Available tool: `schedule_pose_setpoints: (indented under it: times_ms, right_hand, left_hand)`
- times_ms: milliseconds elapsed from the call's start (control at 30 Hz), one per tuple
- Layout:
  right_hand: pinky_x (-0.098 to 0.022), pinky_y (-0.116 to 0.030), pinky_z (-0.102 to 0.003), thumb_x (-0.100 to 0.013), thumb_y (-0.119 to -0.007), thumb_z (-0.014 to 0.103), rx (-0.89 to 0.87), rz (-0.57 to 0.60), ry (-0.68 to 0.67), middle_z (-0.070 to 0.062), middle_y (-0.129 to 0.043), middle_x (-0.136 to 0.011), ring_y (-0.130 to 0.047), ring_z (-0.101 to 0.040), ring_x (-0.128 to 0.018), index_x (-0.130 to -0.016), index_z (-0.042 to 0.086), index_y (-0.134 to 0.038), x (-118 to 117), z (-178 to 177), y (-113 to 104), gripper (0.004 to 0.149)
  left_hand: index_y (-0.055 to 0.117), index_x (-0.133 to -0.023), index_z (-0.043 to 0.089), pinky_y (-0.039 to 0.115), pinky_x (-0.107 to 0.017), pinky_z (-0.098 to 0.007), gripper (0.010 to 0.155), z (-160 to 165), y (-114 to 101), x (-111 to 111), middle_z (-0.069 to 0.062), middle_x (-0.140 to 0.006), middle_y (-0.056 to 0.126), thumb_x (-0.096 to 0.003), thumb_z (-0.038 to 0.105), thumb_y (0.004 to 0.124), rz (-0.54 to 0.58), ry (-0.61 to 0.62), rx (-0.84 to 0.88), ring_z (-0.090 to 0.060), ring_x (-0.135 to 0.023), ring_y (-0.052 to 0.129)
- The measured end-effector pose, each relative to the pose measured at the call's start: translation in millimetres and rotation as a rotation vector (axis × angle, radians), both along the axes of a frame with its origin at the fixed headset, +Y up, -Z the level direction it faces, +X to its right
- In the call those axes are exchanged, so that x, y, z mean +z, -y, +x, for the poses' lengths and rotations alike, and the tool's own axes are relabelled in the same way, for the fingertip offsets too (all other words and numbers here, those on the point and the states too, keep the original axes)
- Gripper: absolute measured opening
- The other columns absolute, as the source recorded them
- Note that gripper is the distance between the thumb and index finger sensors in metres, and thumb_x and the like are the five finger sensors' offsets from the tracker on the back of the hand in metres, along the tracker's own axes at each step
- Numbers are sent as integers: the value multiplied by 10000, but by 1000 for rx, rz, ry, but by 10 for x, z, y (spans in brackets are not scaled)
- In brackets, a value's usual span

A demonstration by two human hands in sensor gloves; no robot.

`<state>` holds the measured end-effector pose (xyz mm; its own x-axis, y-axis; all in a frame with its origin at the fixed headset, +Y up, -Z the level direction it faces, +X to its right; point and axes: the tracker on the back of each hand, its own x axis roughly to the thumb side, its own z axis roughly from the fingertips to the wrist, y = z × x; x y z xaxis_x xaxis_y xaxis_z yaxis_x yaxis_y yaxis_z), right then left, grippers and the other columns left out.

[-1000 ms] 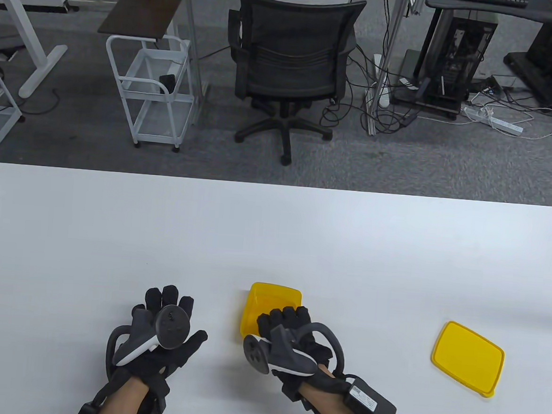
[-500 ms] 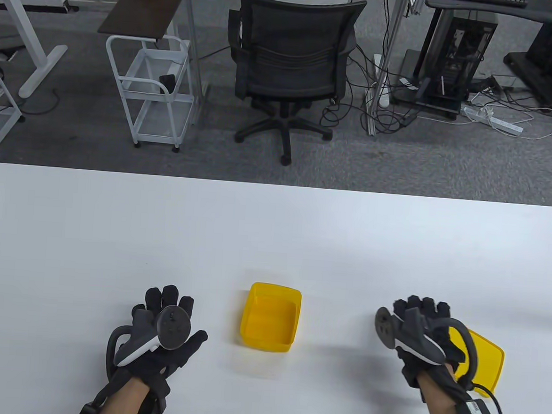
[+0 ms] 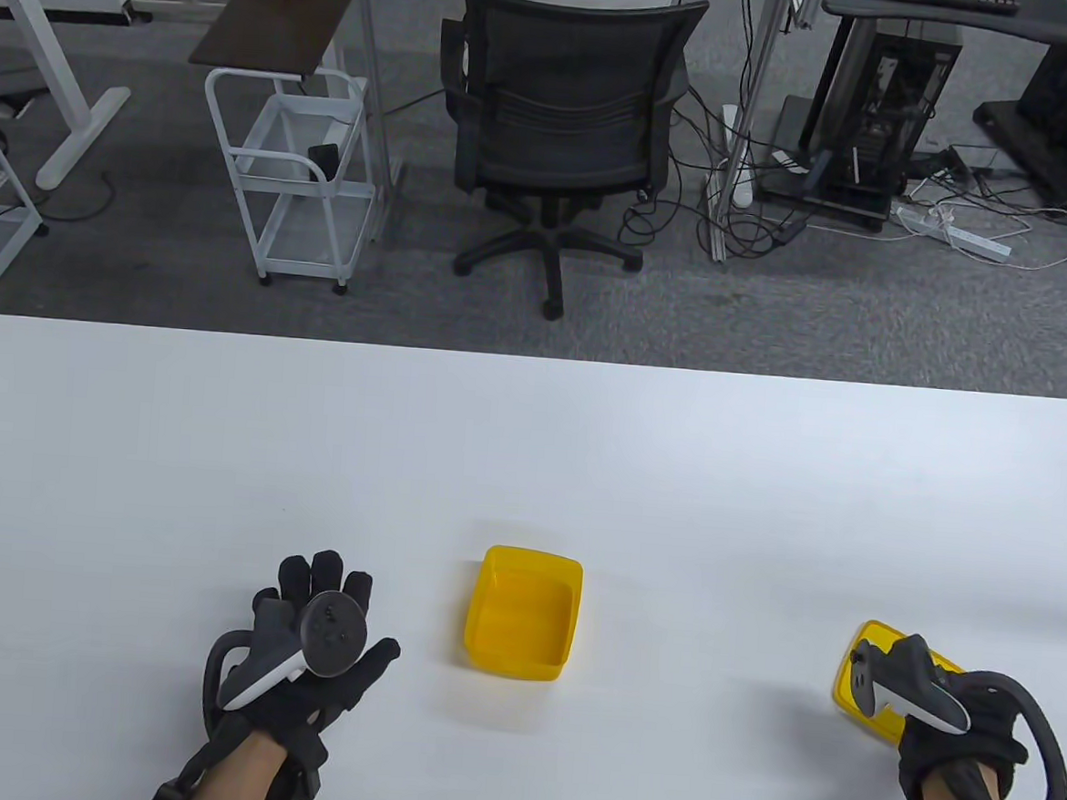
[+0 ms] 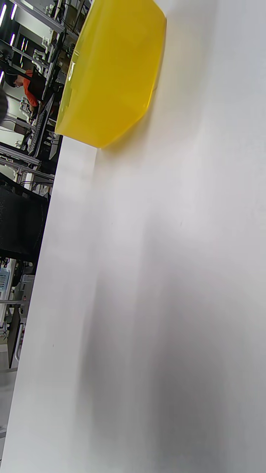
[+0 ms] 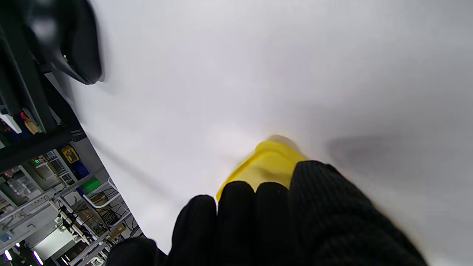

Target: Cover the plastic food container

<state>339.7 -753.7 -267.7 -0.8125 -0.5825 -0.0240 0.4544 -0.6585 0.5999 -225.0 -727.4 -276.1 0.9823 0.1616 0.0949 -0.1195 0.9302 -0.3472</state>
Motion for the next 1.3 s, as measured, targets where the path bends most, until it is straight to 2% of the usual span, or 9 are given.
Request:
schedule_pose_setpoints:
  times_ms: [233, 300, 433, 567, 767, 867, 1067, 1300]
  right_hand:
    - [-813, -542, -623, -534, -918, 388, 118, -61, -64, -135, -663, -1100, -656, -409, -1013, -986, 149, -634, 52, -48, 263, 584]
    - [-811, -562, -606, -530, -918, 360, 143, -36, -115, -132, -701, -1067, -704, -402, -981, -951, 142, -655, 55, -61, 291, 542]
    - [-791, -614, -595, -506, -944, 343, 134, -6, -156, -115, -810, -979, -814, -377, -893, -886, 133, -733, 49, -62, 305, 483]
    - [-767, -660, -585, -484, -966, 329, 161, 46, -267, -99, -919, -869, -905, -357, -791, -798, 128, -821, 97, -97, 337, 400]
    - [-748, -688, -576, -472, -979, 336, 211, 123, -353, -86, -960, -821, -940, -344, -744, -768, 137, -856, 168, -161, 320, 377]
    - [-750, -682, -577, -471, -977, 335, 218, 151, -352, -87, -956, -822, -933, -346, -750, -769, 139, -855, 156, -176, 294, 377]
    - [-754, -671, -575, -480, -920, 362, 173, 329, -324, -83, -914, -843, -895, -351, -771, -795, 150, -824, 63, -292, -4, 392]
    - [-732, -697, -572, -484, -885, 380, -58, 626, -202, -94, -919, -819, -910, -351, -729, -802, 138, -827, -150, -471, -469, 404]
  left_hand:
    - [152, -1184, 172, 86, -770, -730, 812, -35, -10, -1, -224, -1226, -55, -578, 612, 467, -19, -6, 12, -531, -1073, -94]
    - [156, -1184, 173, 87, -770, -730, 810, -47, -22, -2, -224, -1227, -54, -578, 611, 469, -13, -8, 24, -530, -1073, -94]
    - [160, -1185, 175, 84, -770, -730, 809, -57, -30, -4, -222, -1226, -57, -578, 609, 471, -6, -9, 32, -529, -1073, -97]
    - [160, -1185, 175, 80, -770, -729, 808, -56, -36, -8, -218, -1226, -58, -579, 607, 473, 2, -6, 33, -528, -1073, -99]
    - [165, -1186, 176, 76, -771, -730, 804, -48, -55, 1, -216, -1227, -59, -580, 605, 474, 23, -2, 25, -526, -1074, -103]
    - [166, -1186, 175, 76, -771, -730, 804, -48, -55, 0, -215, -1227, -58, -580, 605, 474, 23, -1, 24, -524, -1075, -103]
    - [166, -1186, 175, 77, -770, -730, 805, -57, -54, -1, -215, -1228, -58, -579, 605, 474, 21, -7, 32, -525, -1075, -102]
    - [169, -1187, 172, 83, -769, -731, 805, -63, -46, -6, -220, -1231, -49, -580, 606, 472, 21, -2, 44, -530, -1075, -93]
